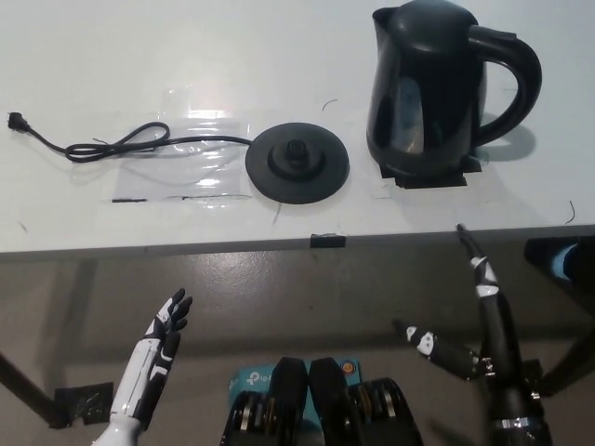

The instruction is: Use the right hand to grab the handle of the kettle from the base and place it on the right side

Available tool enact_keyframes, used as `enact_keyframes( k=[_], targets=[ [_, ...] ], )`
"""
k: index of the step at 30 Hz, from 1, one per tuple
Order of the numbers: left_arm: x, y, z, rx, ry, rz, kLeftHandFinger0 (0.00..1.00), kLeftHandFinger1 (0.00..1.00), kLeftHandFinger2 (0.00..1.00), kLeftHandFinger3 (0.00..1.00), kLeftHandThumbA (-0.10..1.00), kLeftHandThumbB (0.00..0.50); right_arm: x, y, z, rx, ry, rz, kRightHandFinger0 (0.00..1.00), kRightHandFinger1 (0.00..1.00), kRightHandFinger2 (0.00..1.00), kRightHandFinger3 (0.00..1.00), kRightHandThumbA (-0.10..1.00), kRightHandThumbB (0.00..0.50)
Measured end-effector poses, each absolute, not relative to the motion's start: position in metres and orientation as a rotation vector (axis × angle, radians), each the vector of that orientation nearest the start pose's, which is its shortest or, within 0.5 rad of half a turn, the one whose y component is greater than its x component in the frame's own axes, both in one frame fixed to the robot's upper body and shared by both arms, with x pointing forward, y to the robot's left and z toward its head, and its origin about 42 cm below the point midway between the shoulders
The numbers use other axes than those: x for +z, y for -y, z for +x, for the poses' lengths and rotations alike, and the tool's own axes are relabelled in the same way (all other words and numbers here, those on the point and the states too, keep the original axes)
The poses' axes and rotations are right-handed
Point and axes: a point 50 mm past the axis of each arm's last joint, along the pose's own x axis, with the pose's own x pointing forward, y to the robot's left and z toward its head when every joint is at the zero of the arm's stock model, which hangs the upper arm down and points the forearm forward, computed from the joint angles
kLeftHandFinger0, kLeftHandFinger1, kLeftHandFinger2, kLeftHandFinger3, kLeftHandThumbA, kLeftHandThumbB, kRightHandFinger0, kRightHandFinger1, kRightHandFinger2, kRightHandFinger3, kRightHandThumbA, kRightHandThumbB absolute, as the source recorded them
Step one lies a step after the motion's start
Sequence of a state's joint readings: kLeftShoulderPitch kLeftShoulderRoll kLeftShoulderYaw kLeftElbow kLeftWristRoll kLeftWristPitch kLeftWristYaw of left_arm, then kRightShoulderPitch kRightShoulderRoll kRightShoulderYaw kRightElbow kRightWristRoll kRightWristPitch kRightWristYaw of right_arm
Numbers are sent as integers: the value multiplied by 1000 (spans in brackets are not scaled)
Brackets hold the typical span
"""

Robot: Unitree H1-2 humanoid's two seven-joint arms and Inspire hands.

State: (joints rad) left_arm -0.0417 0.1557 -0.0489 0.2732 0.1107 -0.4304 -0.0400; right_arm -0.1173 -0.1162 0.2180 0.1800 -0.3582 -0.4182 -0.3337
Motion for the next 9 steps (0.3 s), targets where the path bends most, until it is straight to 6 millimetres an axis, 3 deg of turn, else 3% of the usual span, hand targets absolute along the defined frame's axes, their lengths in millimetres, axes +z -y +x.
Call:
enact_keyframes(
  k=[9],
  targets=[
    [63, -247, 290, -146, 191, 257, 1000, 1000, 1000, 1000, 1000, 500, 97, 192, 305, 91, 394, -393, 1000, 1000, 1000, 1000, 1000, 336]
  ],
)
